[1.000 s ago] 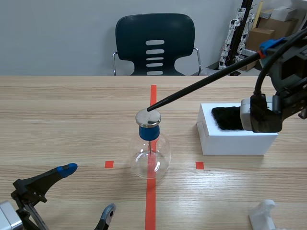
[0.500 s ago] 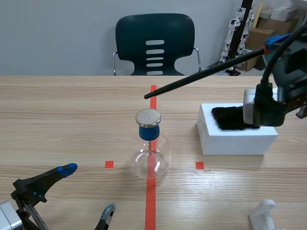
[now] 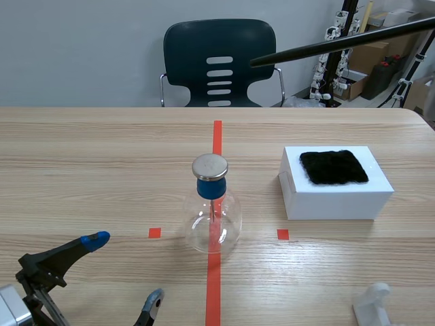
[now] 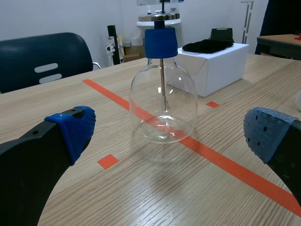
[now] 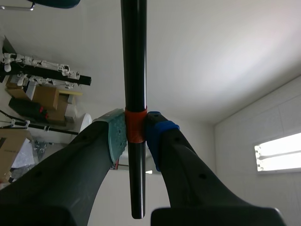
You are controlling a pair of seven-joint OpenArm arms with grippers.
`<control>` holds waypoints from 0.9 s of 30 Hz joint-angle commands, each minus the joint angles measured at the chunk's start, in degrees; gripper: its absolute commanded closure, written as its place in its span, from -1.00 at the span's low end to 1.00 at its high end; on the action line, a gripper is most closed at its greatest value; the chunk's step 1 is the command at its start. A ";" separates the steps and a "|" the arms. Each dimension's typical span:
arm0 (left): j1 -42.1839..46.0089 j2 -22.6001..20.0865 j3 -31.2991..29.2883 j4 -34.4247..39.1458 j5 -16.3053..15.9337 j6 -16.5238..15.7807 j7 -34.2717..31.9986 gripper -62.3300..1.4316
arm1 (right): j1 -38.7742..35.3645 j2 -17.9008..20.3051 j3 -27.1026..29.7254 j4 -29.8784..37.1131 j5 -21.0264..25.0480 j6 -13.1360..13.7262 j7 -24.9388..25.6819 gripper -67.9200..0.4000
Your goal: Do the electroscope experiment. move the rod toward and away from the electroscope
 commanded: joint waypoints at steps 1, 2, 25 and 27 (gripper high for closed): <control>0.13 -0.02 -0.15 0.81 -0.28 -0.11 -0.81 -1.00 | -0.96 -1.77 3.04 1.33 0.94 -1.05 1.51 0.96; 0.13 -0.02 -0.15 0.81 -0.42 -0.11 -0.81 -1.00 | -2.08 -2.86 4.85 1.33 1.38 -1.05 2.95 0.96; 0.13 -0.02 -0.15 0.81 -1.77 -0.11 -0.83 -1.00 | -12.07 -11.80 18.16 1.31 13.51 -0.98 14.47 0.96; 0.13 -0.02 -0.15 0.81 -1.77 -0.11 -0.83 -1.00 | -12.07 -11.80 18.16 1.31 13.51 -0.98 14.47 0.96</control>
